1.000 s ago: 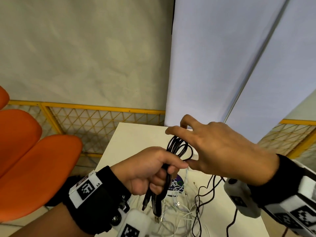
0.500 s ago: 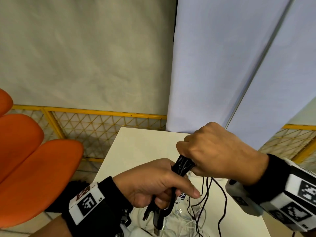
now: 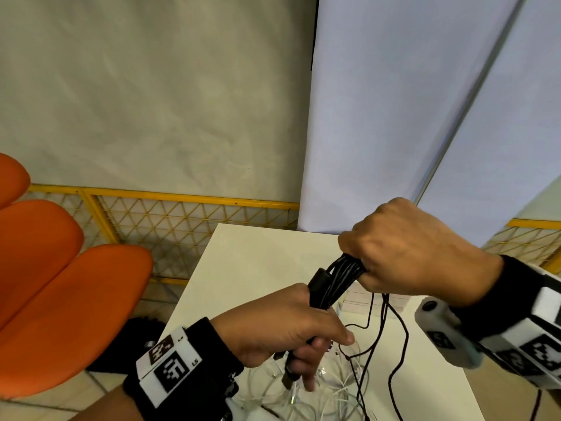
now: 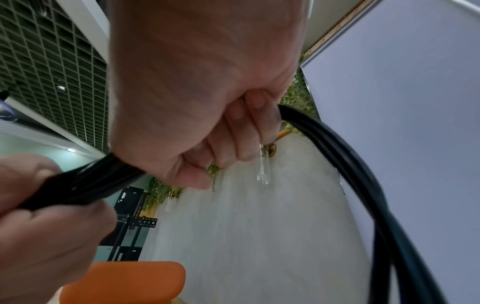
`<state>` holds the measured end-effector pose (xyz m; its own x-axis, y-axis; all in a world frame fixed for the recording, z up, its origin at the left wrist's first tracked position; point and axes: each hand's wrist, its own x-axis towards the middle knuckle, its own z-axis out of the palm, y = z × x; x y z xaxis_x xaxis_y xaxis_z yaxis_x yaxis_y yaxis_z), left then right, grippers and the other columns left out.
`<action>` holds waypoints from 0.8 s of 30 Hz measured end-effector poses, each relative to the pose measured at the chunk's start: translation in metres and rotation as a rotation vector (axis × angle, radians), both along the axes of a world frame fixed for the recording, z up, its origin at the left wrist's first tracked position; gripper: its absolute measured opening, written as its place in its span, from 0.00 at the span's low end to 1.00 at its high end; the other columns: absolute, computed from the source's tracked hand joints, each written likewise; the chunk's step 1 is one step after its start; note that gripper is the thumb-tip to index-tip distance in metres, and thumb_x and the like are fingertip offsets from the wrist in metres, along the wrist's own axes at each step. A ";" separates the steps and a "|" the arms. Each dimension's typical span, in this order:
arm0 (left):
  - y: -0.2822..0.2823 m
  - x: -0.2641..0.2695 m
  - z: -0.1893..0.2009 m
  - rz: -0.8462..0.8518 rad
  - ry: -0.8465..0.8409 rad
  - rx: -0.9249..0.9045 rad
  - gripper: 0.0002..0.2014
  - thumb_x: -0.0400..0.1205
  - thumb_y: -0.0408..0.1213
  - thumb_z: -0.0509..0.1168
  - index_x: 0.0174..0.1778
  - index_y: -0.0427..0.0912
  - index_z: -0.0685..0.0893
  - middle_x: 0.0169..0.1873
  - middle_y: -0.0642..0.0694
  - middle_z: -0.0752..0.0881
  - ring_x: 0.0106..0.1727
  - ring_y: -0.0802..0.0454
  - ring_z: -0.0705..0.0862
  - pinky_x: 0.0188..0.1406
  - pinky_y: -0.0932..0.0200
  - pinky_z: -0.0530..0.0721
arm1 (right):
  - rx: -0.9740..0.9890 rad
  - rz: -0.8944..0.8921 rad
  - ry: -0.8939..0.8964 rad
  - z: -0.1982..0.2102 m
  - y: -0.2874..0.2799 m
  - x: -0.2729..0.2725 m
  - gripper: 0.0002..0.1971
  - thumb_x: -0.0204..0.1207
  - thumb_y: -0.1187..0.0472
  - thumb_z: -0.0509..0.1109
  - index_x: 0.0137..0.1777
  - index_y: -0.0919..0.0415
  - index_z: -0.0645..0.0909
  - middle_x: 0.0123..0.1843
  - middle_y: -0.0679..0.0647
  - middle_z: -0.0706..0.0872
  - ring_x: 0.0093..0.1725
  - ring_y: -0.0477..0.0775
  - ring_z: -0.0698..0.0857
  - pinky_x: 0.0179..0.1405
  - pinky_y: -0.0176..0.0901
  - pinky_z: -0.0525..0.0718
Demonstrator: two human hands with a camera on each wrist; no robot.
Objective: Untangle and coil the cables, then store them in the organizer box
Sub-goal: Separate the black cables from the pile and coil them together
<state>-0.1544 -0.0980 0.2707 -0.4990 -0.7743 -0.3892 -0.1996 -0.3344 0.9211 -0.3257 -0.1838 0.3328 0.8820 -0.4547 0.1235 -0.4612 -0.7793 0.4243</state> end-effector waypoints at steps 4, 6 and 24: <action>0.001 -0.005 0.002 -0.036 -0.050 0.028 0.20 0.77 0.37 0.66 0.23 0.45 0.63 0.16 0.46 0.61 0.21 0.51 0.58 0.25 0.59 0.66 | -0.020 0.003 0.033 0.003 0.000 -0.006 0.08 0.58 0.54 0.54 0.23 0.57 0.65 0.16 0.54 0.68 0.19 0.60 0.57 0.24 0.38 0.45; 0.002 -0.006 0.004 -0.064 -0.081 0.040 0.21 0.77 0.37 0.66 0.22 0.46 0.63 0.17 0.47 0.61 0.21 0.52 0.58 0.24 0.60 0.64 | -0.019 0.014 0.047 0.004 0.002 -0.008 0.08 0.58 0.54 0.55 0.23 0.57 0.65 0.17 0.54 0.68 0.19 0.60 0.57 0.25 0.38 0.44; -0.005 -0.011 -0.010 0.073 -0.195 -0.112 0.23 0.85 0.55 0.65 0.30 0.46 0.69 0.19 0.52 0.67 0.19 0.53 0.64 0.26 0.57 0.70 | -0.085 0.015 0.083 -0.003 -0.002 -0.011 0.11 0.61 0.55 0.53 0.20 0.57 0.64 0.15 0.52 0.68 0.17 0.58 0.57 0.23 0.38 0.54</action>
